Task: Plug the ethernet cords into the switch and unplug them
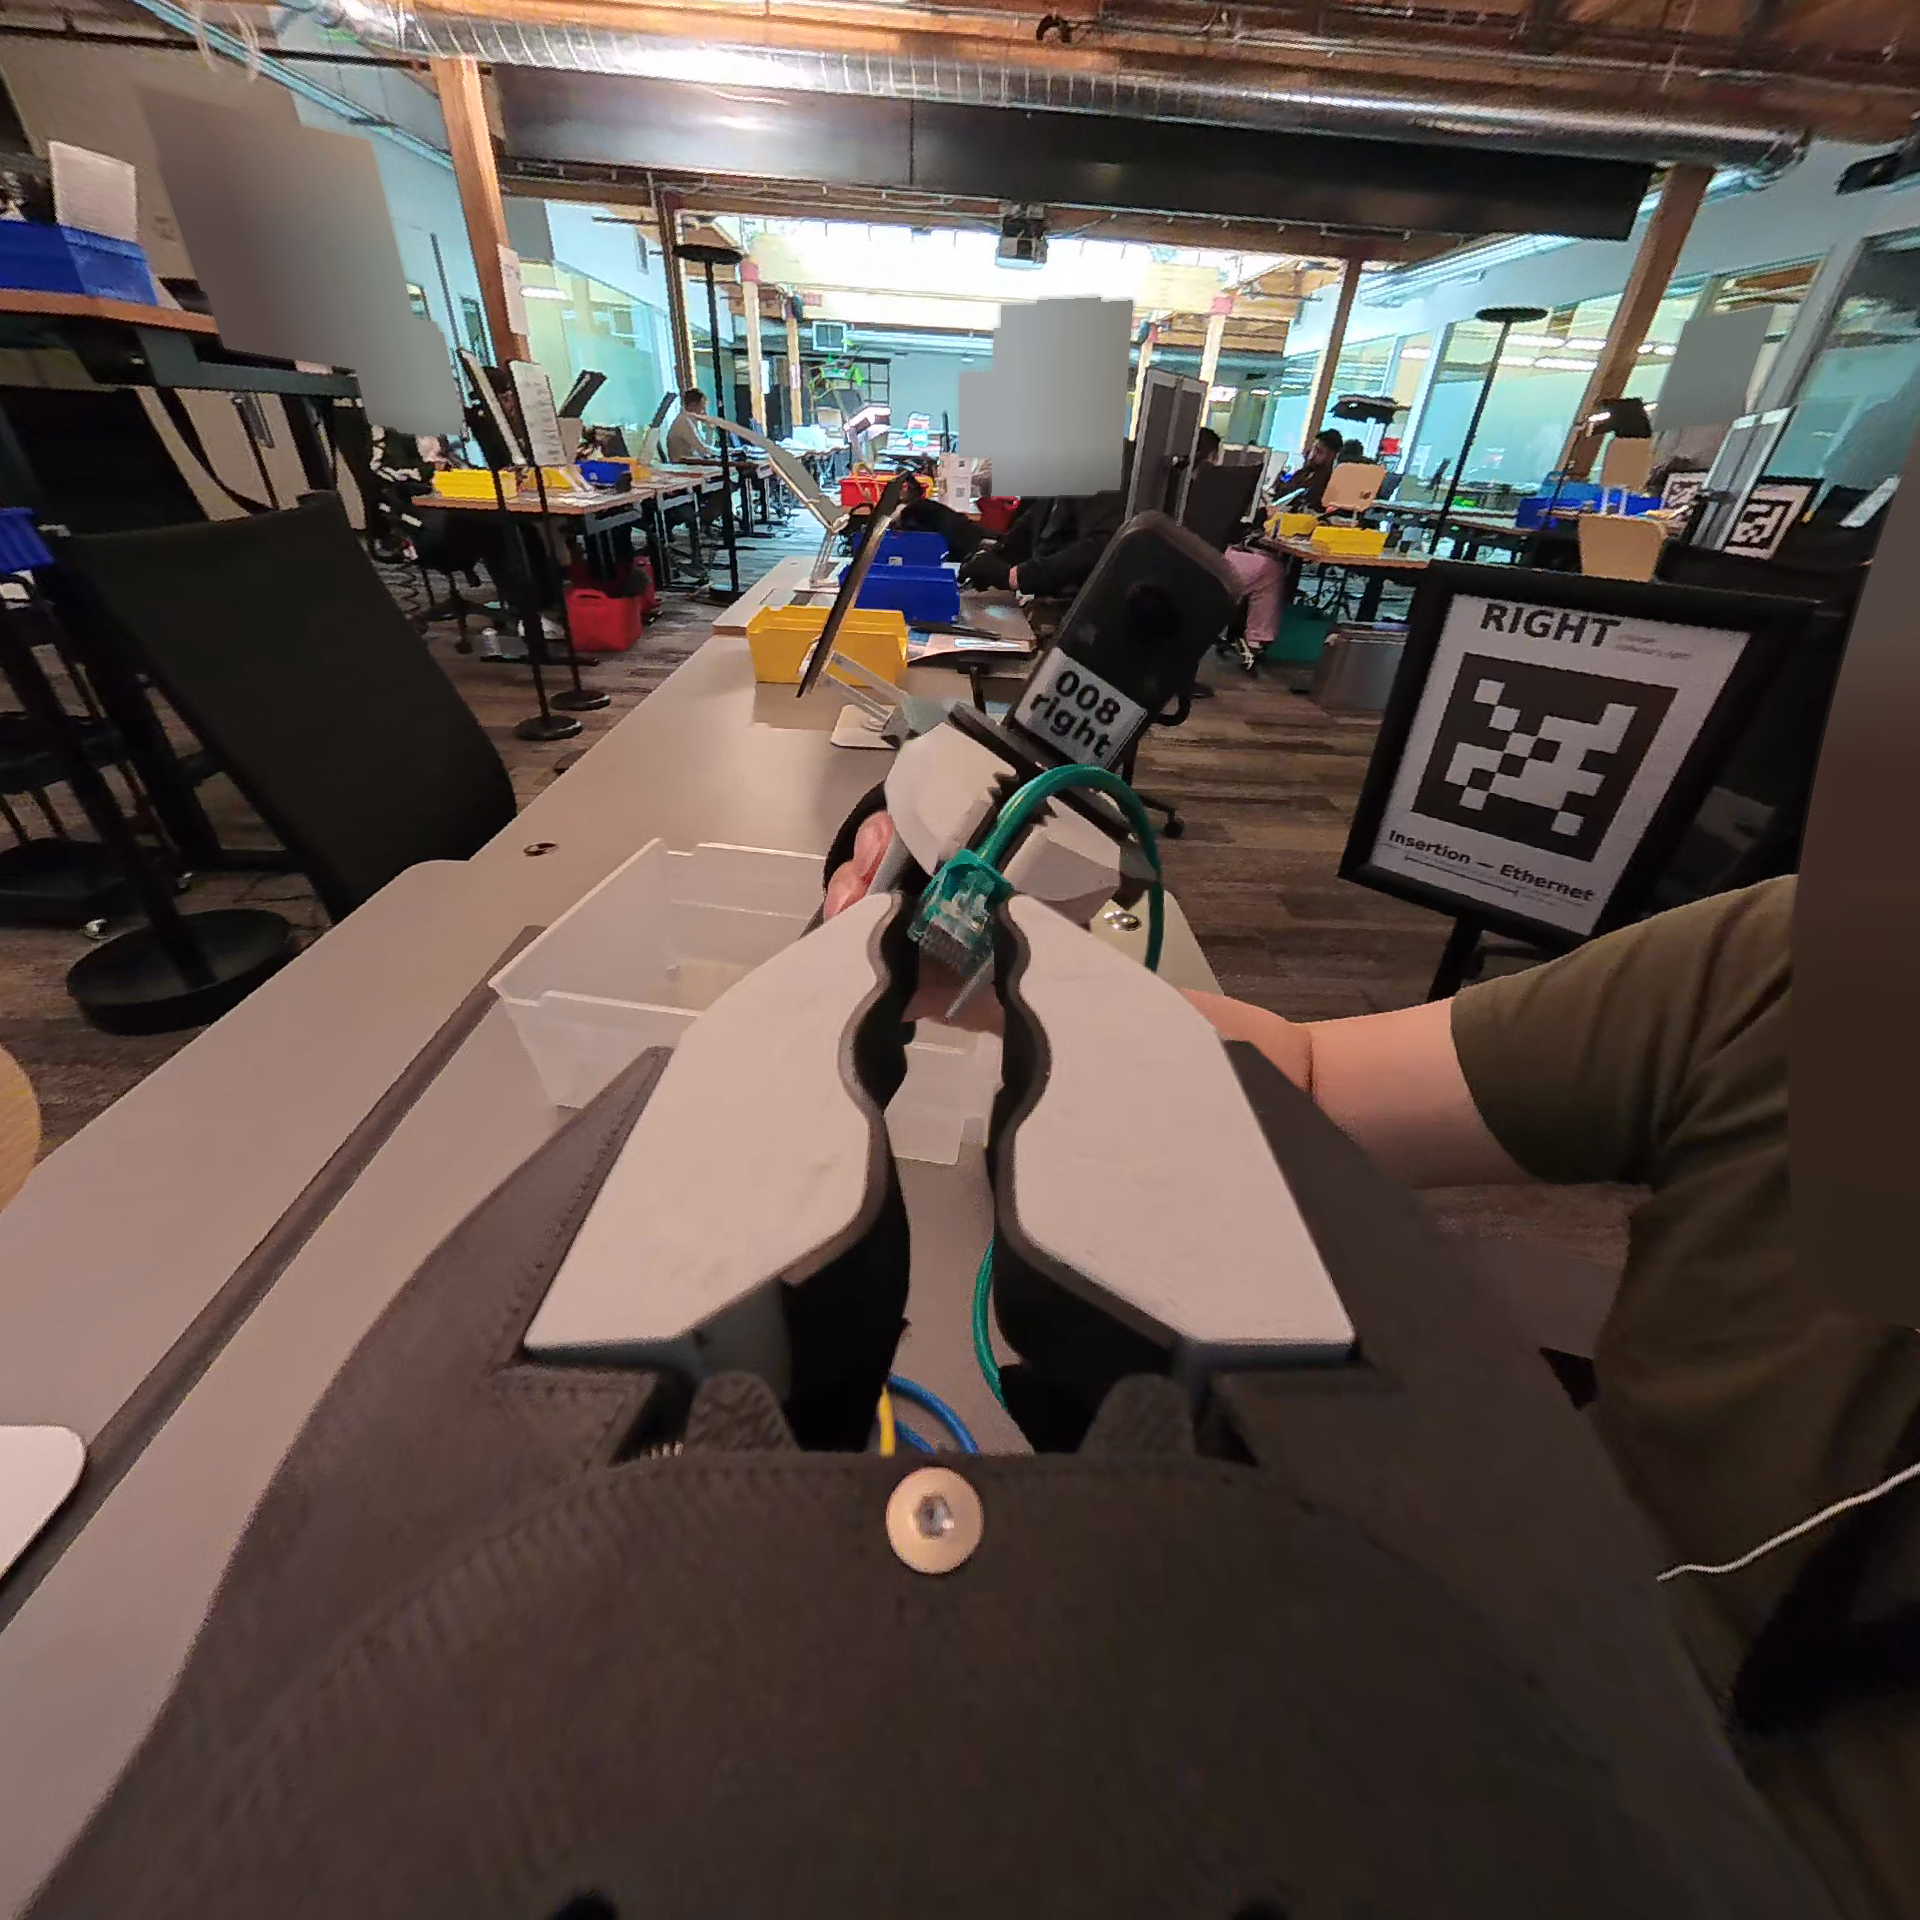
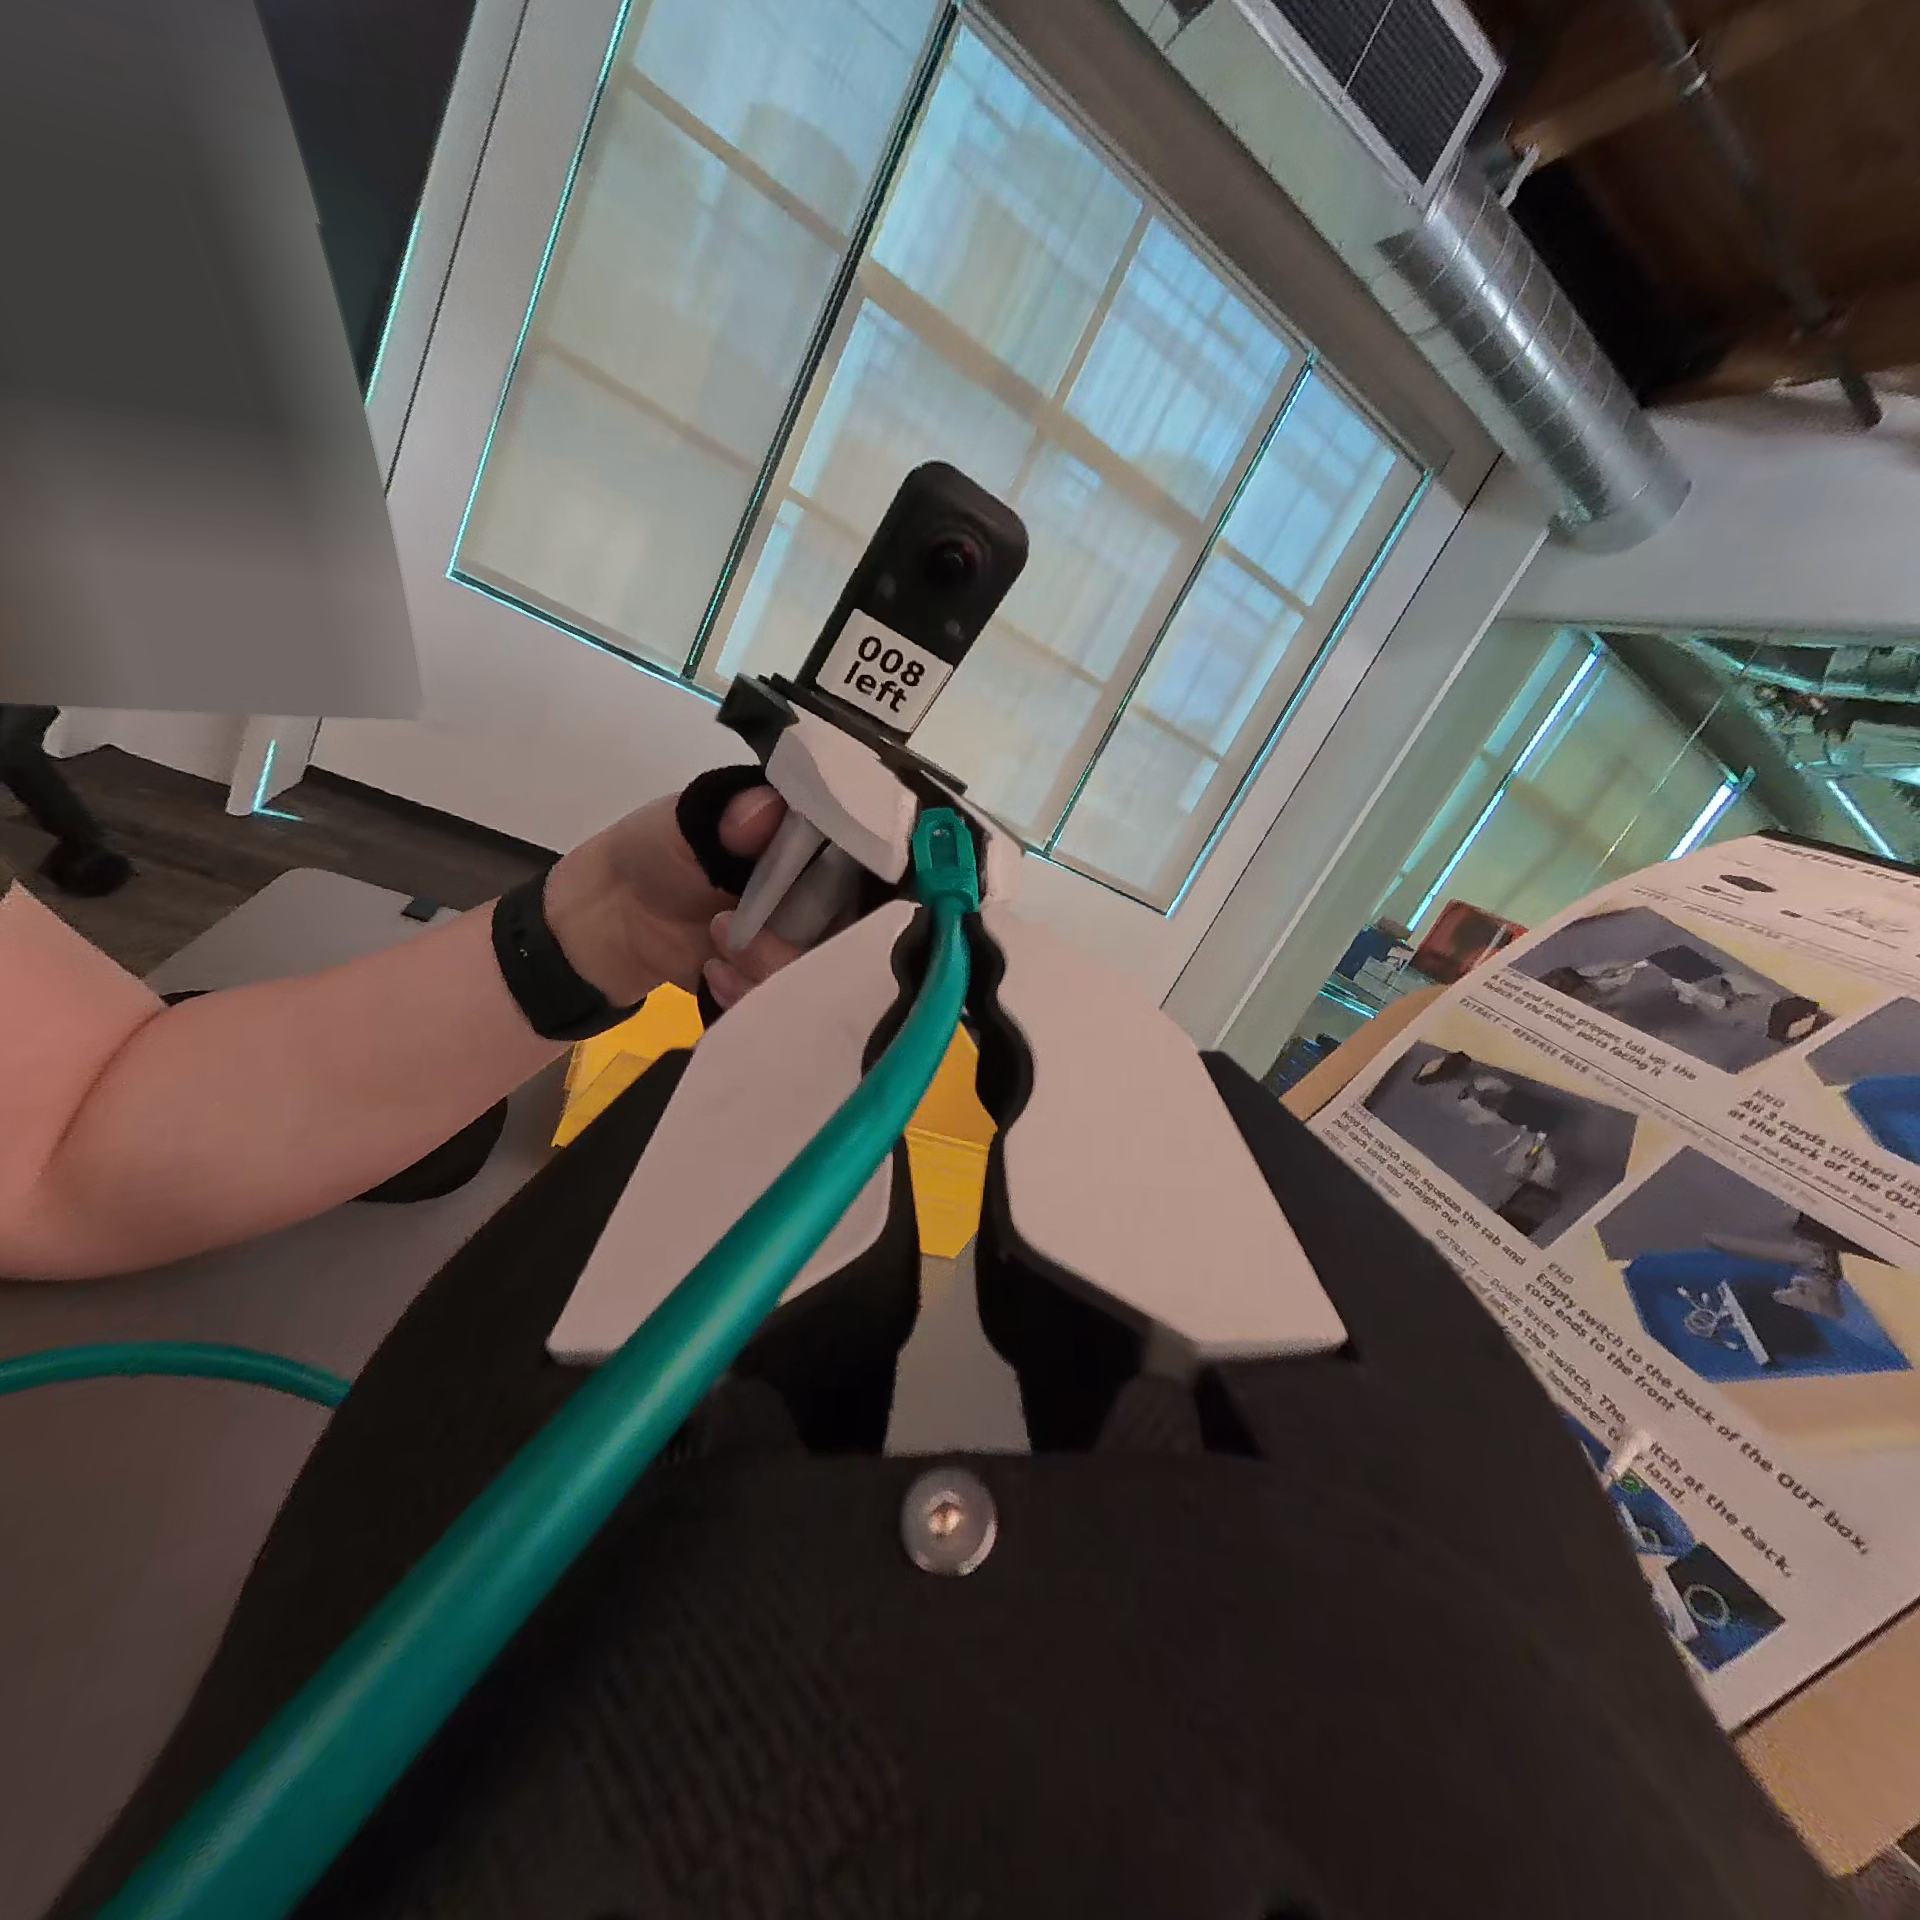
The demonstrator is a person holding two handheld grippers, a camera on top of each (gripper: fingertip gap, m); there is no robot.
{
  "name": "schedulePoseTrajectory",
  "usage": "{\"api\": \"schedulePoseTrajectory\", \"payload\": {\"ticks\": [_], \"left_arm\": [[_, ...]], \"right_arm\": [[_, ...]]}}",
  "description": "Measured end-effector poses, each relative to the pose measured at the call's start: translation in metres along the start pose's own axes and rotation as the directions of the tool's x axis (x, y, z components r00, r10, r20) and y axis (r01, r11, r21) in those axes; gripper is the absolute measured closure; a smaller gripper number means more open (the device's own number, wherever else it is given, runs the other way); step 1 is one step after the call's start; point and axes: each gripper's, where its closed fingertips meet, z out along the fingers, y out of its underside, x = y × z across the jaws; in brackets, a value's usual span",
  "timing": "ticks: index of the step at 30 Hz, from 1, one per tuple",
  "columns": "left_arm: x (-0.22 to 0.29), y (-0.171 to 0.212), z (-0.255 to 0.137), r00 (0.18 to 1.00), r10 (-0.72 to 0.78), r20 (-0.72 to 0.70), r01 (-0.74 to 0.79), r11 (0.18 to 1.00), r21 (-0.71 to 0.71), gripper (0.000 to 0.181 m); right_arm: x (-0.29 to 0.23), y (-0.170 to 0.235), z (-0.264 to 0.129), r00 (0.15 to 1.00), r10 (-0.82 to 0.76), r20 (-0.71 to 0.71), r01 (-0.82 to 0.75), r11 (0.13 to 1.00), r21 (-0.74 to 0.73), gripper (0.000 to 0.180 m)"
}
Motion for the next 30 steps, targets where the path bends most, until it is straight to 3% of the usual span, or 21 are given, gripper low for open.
{"api": "schedulePoseTrajectory", "payload": {"ticks": [16, 30], "left_arm": [[-0.007, 0.010, 0.004, 0.999, -0.041, 0.027, 0.042, 0.998, -0.055, 0.168], [-0.011, 0.020, 0.005, 0.979, -0.205, -0.019, 0.203, 0.975, -0.092, 0.168]], "right_arm": [[0.004, 0.005, -0.004, 0.999, -0.034, -0.005, 0.033, 0.999, -0.017, 0.174], [0.002, 0.016, -0.007, 0.973, -0.232, -0.003, 0.229, 0.965, -0.130, 0.172]]}}
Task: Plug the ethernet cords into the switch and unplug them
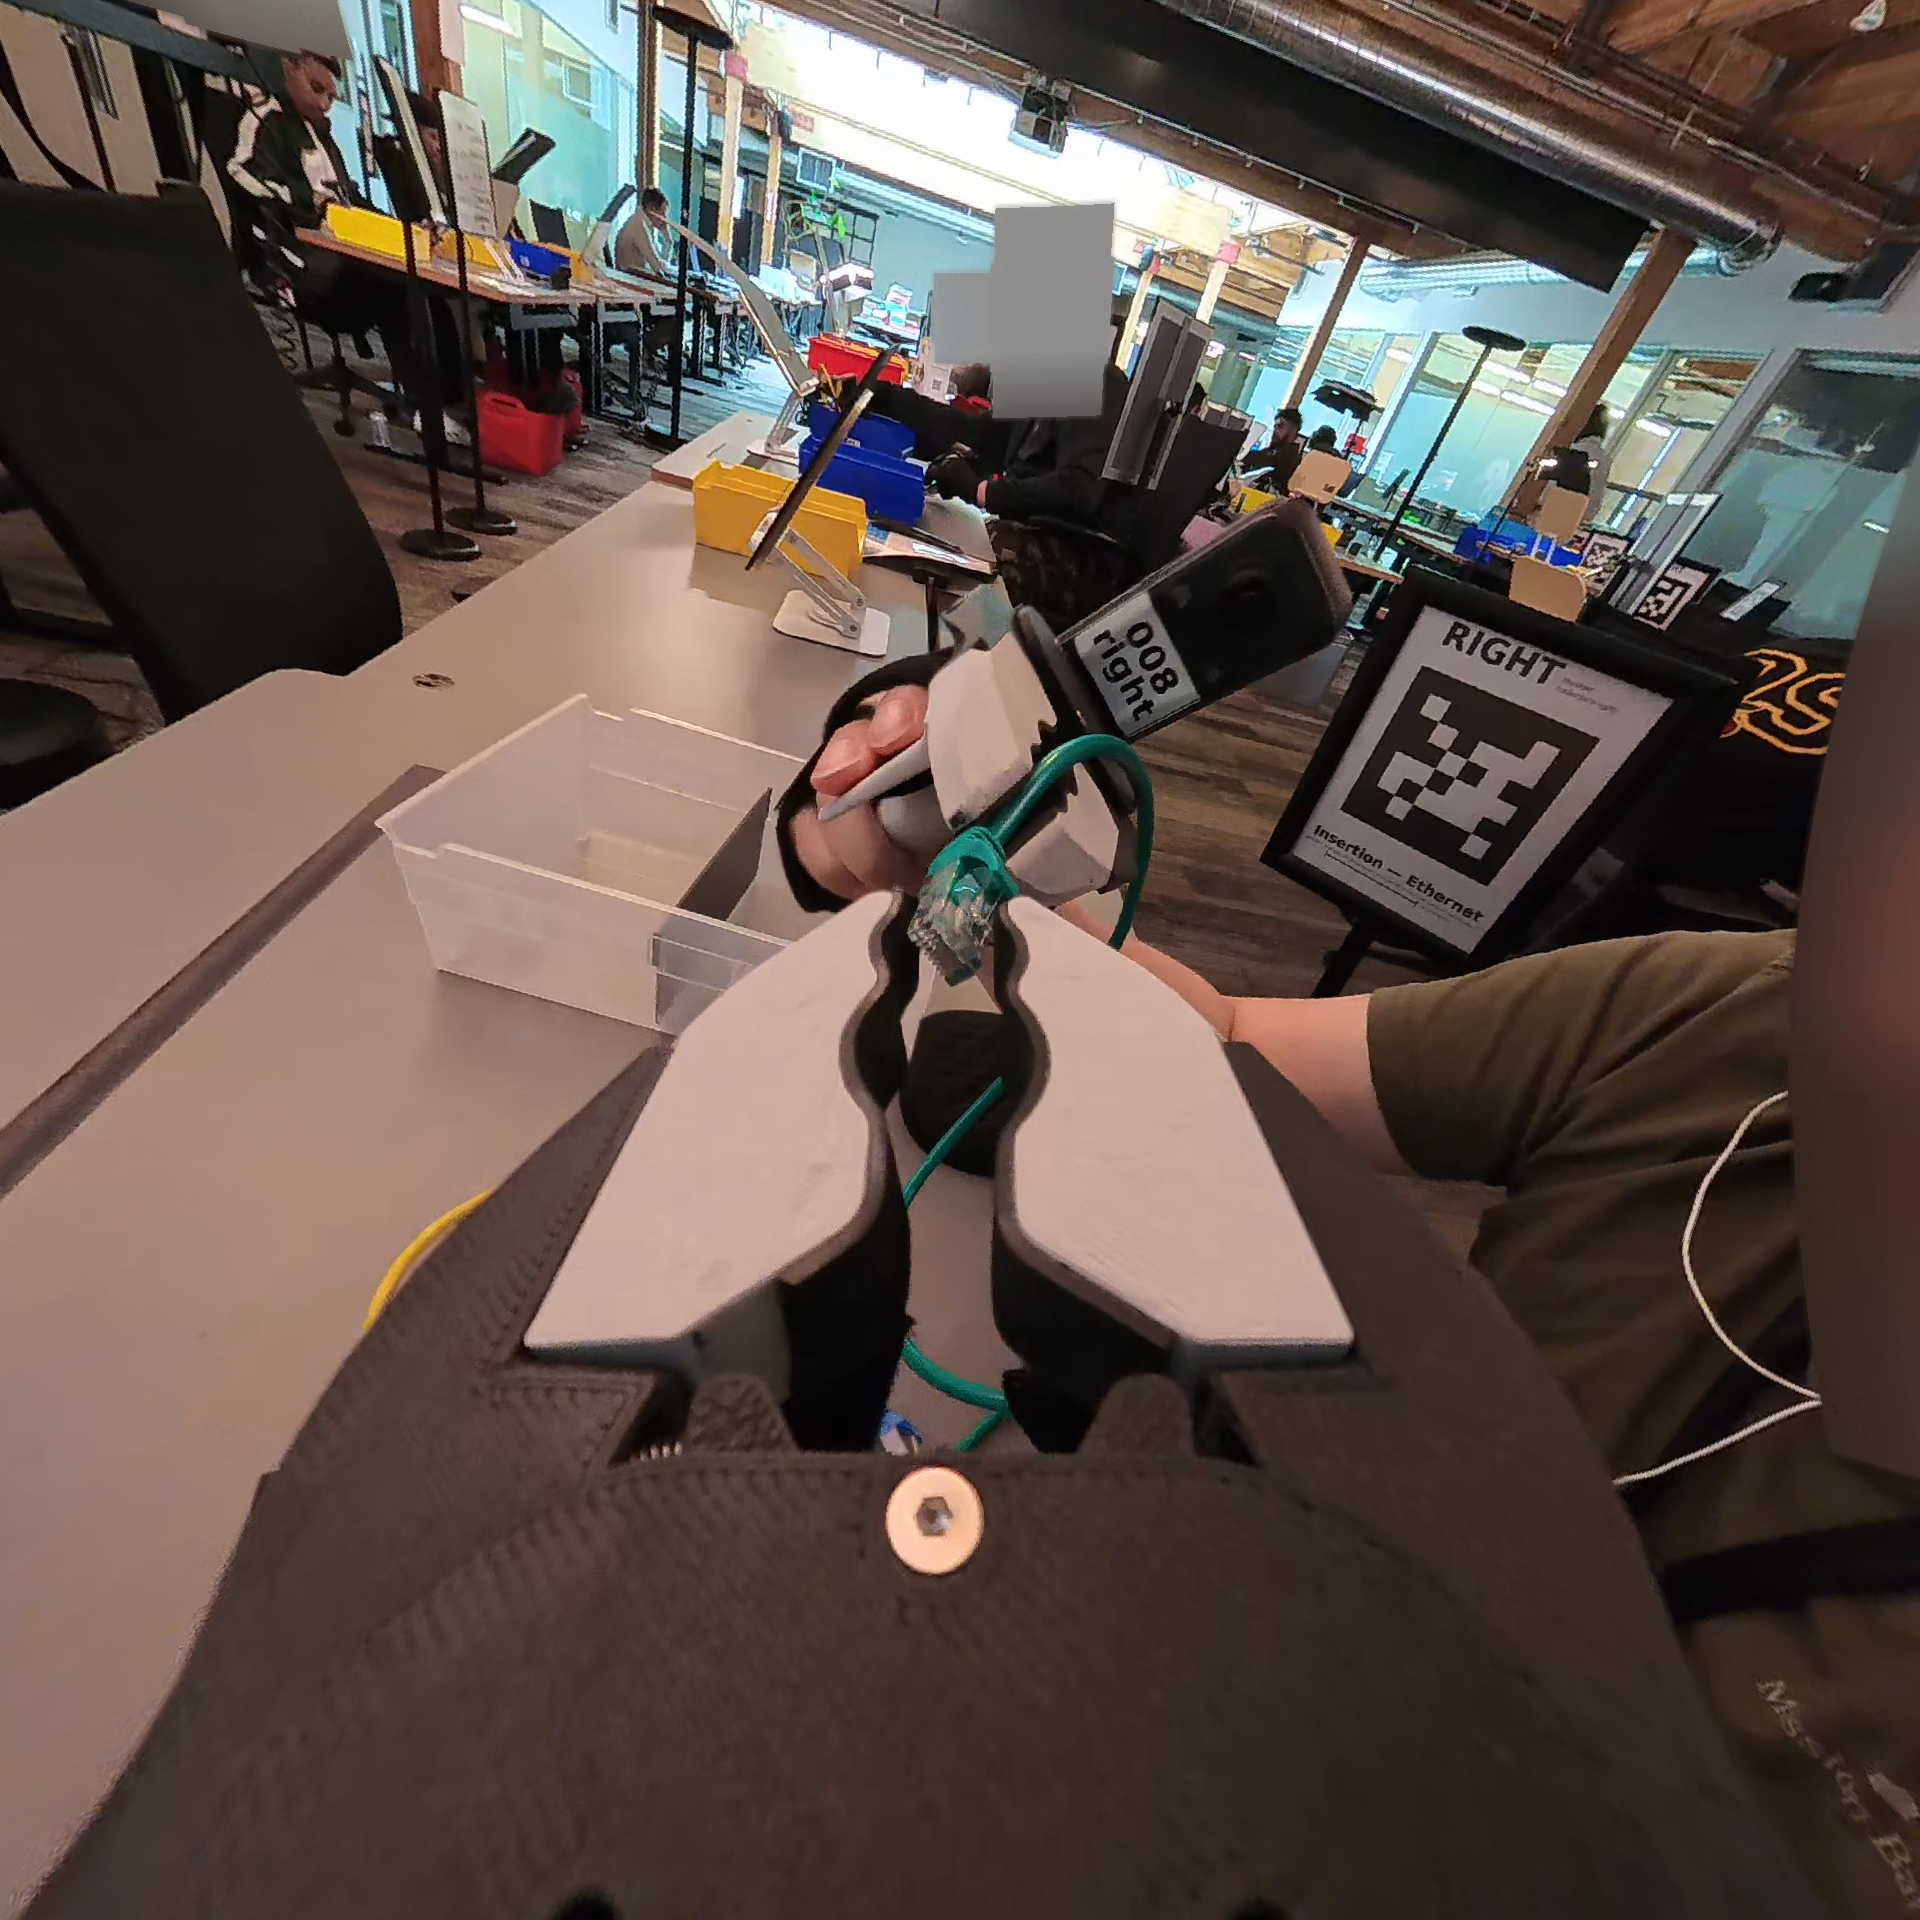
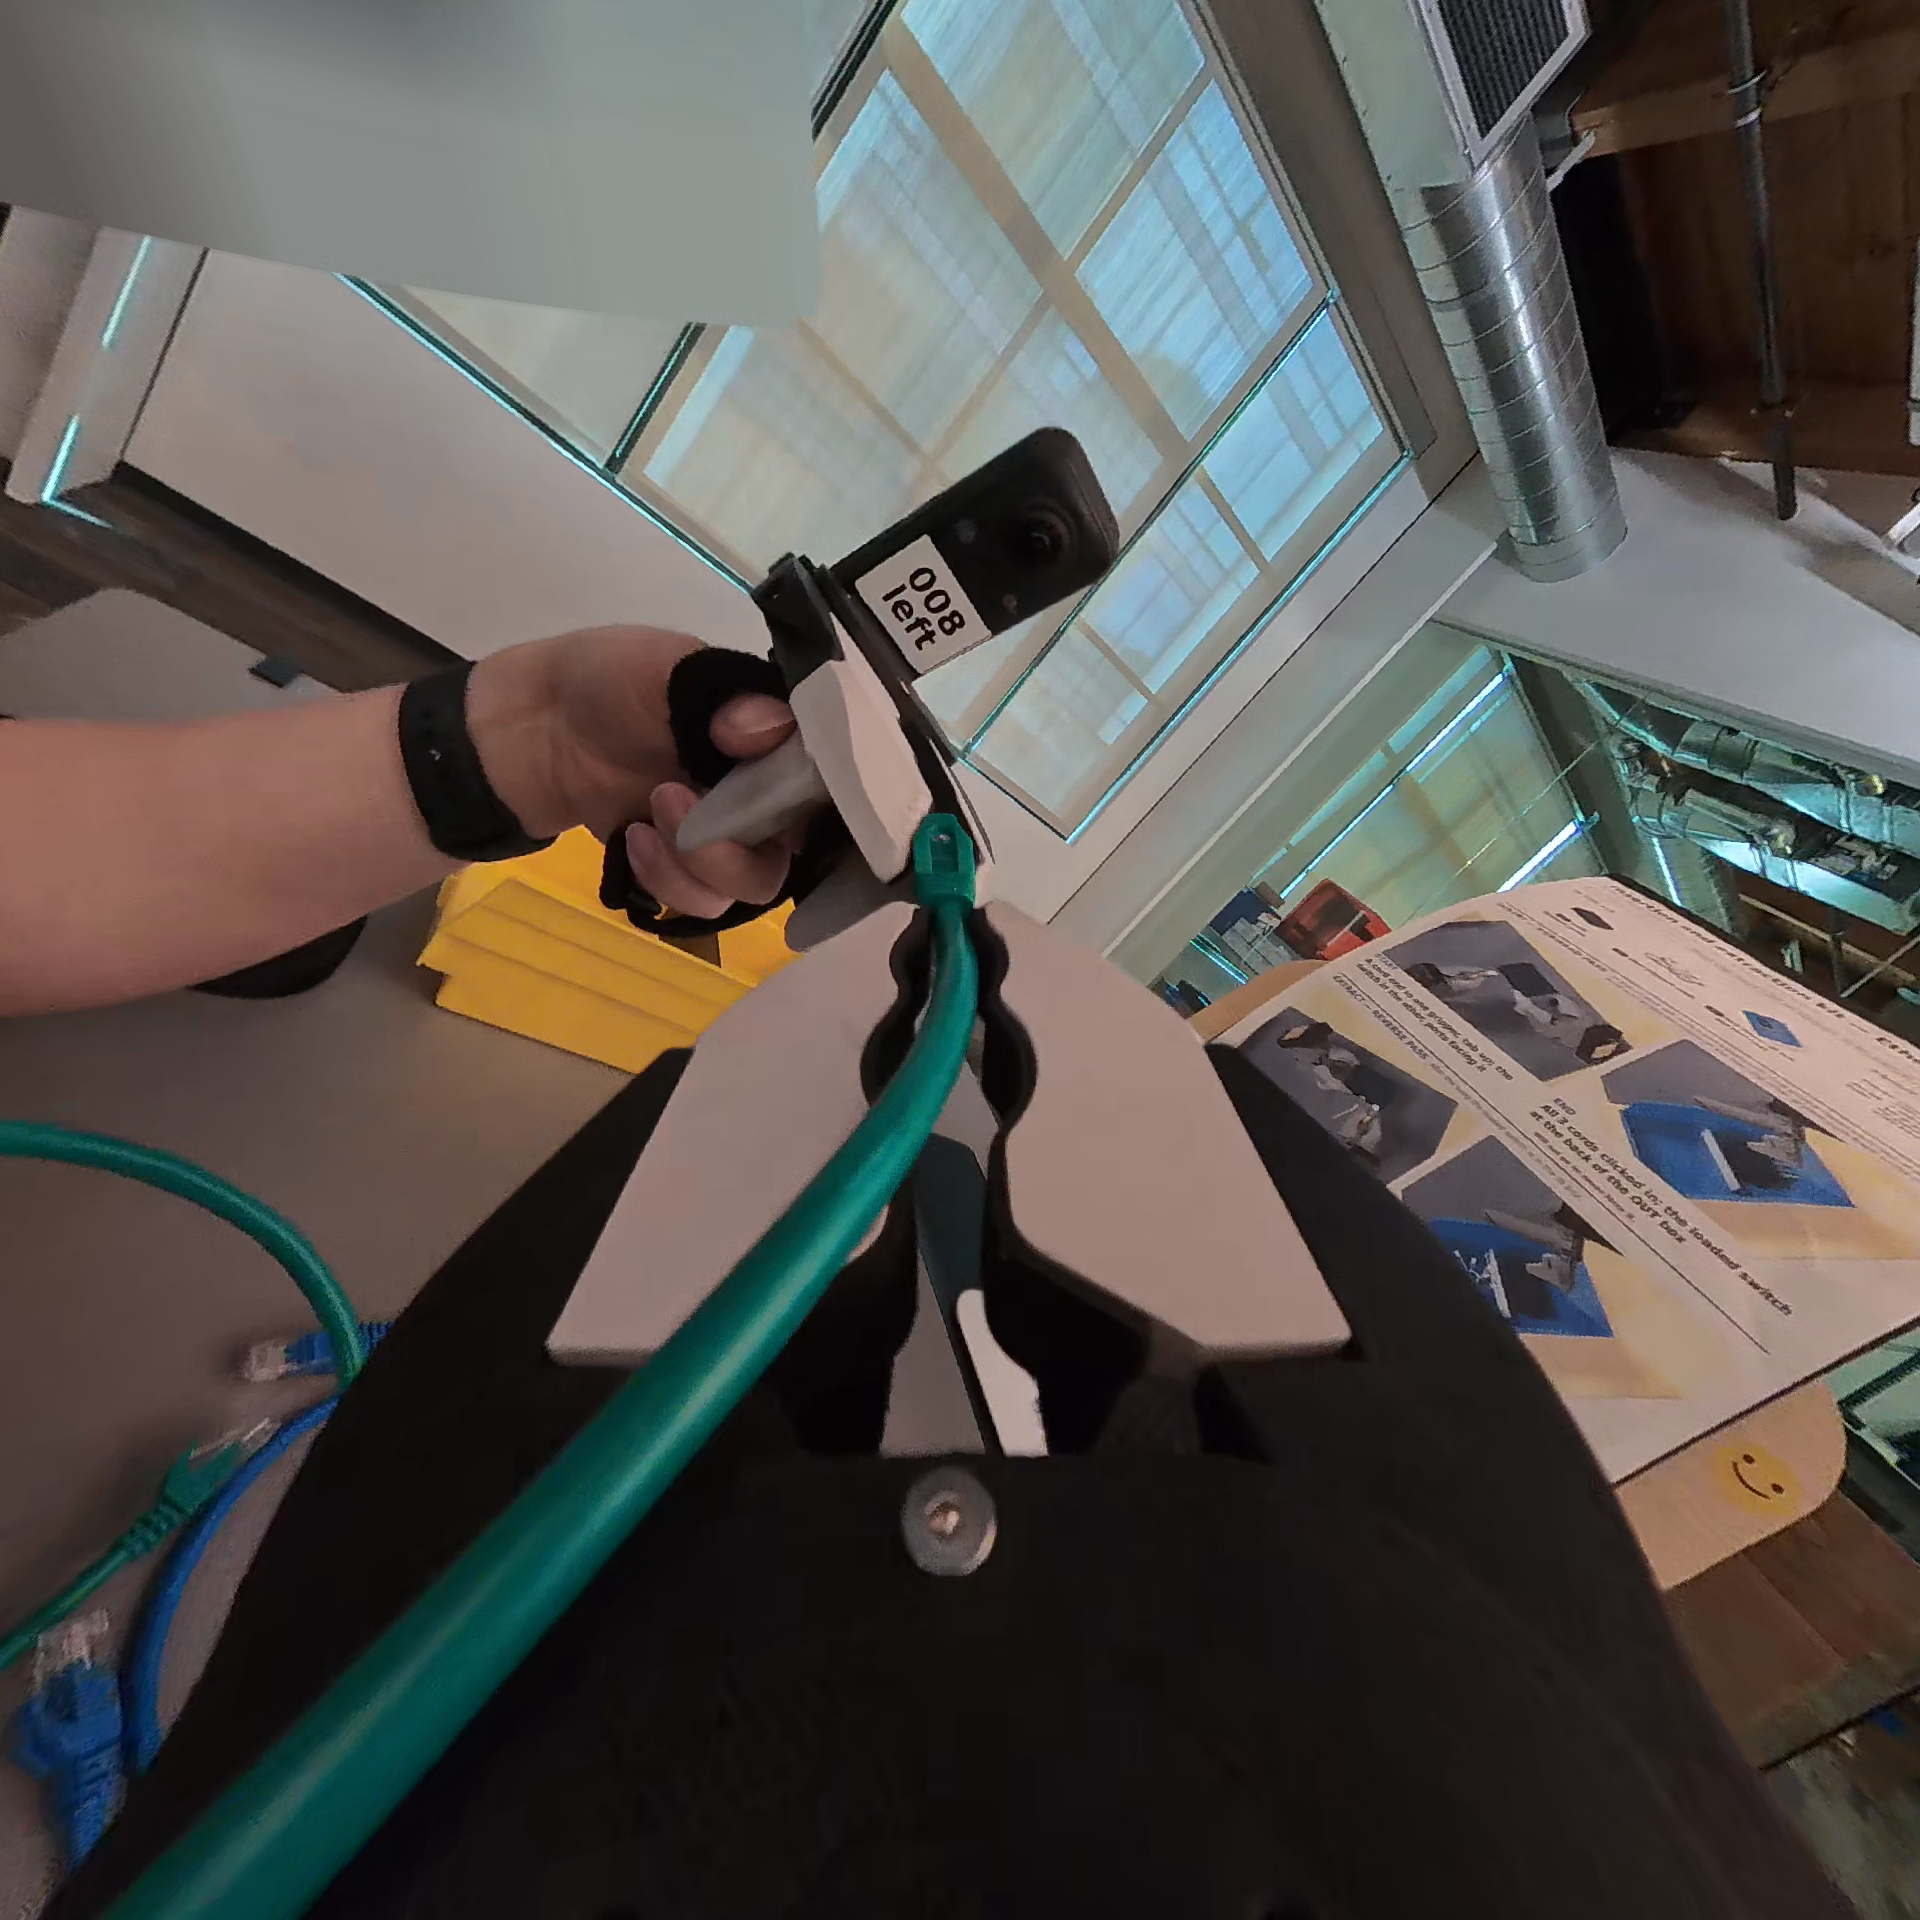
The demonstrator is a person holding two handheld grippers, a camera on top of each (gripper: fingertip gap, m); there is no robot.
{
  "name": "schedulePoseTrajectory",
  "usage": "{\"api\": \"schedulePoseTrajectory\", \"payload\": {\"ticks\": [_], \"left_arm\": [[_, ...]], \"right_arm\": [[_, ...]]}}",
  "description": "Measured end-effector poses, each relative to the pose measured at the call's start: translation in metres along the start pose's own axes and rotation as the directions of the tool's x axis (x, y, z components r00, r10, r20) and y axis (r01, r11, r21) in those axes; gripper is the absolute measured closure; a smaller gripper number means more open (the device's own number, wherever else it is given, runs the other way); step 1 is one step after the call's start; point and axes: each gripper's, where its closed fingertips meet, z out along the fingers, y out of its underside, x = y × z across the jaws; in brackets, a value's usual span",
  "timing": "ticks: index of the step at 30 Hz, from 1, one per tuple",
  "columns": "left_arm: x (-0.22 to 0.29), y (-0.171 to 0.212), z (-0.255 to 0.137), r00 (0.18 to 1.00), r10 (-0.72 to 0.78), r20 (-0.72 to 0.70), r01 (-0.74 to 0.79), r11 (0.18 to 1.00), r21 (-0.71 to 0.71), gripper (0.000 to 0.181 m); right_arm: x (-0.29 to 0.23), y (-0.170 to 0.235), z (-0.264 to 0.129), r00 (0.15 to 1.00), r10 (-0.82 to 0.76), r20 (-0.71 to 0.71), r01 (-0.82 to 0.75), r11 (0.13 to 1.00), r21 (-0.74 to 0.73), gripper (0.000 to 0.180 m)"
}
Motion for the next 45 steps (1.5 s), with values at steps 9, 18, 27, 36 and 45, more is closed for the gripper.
{"api": "schedulePoseTrajectory", "payload": {"ticks": [9, 18, 27, 36, 45], "left_arm": [[-0.003, 0.004, 0.000, 1.000, -0.017, 0.005, 0.017, 1.000, -0.023, 0.168], [-0.019, 0.009, -0.013, 0.971, 0.187, 0.152, -0.174, 0.980, -0.093, 0.132], [-0.119, 0.138, -0.039, 0.883, 0.290, 0.368, 0.027, 0.752, -0.658, 0.104], [-0.169, 0.219, -0.044, 0.878, 0.149, 0.454, 0.285, 0.600, -0.748, 0.077], [-0.191, 0.253, -0.037, 0.877, 0.278, 0.392, 0.235, 0.463, -0.855, 0.055]], "right_arm": [[-0.003, 0.004, 0.001, 1.000, -0.002, 0.022, 0.002, 1.000, -0.030, 0.174], [0.008, 0.005, -0.007, 1.000, 0.019, -0.010, -0.019, 0.998, -0.055, 0.174], [0.031, -0.005, -0.035, 0.998, 0.039, -0.053, -0.041, 0.998, -0.043, 0.174], [0.044, -0.024, -0.063, 0.997, 0.003, -0.083, -0.008, 0.998, -0.057, 0.174], [0.042, -0.006, -0.070, 0.997, 0.075, -0.029, -0.078, 0.985, -0.153, 0.174]]}}
